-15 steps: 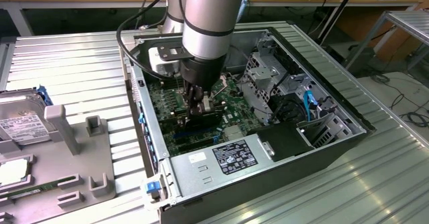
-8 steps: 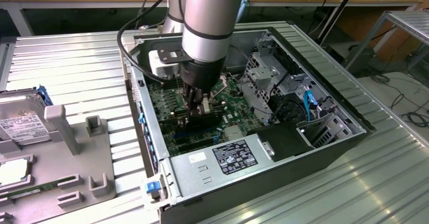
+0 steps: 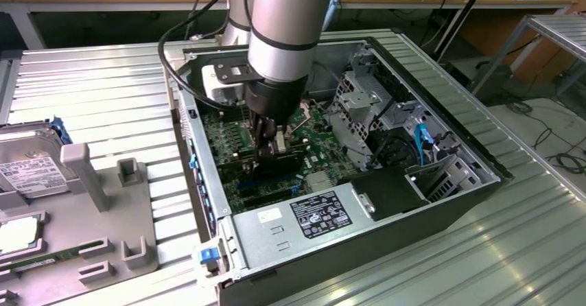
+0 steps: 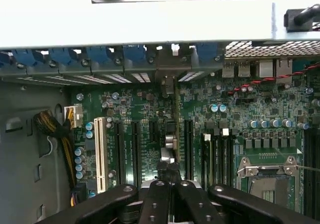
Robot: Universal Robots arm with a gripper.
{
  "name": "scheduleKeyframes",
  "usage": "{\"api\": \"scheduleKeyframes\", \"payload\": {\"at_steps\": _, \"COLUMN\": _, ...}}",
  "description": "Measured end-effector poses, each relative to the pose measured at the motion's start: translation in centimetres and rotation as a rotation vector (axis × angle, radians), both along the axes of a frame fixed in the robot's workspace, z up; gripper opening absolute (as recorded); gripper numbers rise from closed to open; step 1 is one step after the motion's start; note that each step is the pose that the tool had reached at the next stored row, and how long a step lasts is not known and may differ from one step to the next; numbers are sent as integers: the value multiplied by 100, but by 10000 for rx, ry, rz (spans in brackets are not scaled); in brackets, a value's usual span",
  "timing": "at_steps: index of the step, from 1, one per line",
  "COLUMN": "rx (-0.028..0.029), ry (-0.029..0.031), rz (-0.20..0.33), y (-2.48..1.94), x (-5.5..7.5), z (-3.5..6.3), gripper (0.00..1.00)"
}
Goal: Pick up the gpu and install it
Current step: 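Press down on the gpu until it lock into place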
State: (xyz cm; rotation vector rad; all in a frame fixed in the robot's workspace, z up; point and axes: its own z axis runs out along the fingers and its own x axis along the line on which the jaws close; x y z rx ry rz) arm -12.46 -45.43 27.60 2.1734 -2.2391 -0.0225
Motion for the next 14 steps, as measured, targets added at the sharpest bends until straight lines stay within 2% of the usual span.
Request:
{"api": "scheduleKeyframes", "payload": {"at_steps": 2, "rx": 32, "ry": 130, "rz": 1, "y": 0, "x": -34, "z": 163, "gripper": 11}}
{"api": "scheduleKeyframes", "payload": {"at_steps": 3, "rx": 64, "ry": 192, "rz": 1, "y": -1, "x": -62, "z": 196, "gripper": 11}}
{"api": "scheduleKeyframes", "payload": {"at_steps": 5, "rx": 98, "ry": 257, "rz": 1, "y": 0, "x": -122, "z": 210, "gripper": 11}}
{"api": "scheduleKeyframes", "payload": {"at_steps": 6, "rx": 143, "ry": 312, "rz": 1, "y": 0, "x": -204, "z": 217, "gripper": 11}}
{"api": "scheduleKeyframes", "payload": {"at_steps": 9, "rx": 215, "ry": 456, "rz": 2, "y": 0, "x": -364, "z": 232, "gripper": 11}}
{"api": "scheduleKeyframes", "payload": {"at_steps": 13, "rx": 281, "ry": 599, "rz": 1, "y": 0, "x": -473, "z": 252, "gripper": 11}}
{"api": "scheduleKeyframes", "payload": {"at_steps": 14, "rx": 301, "ry": 662, "rz": 0, "y": 0, "x": -500, "z": 268, "gripper": 11}}
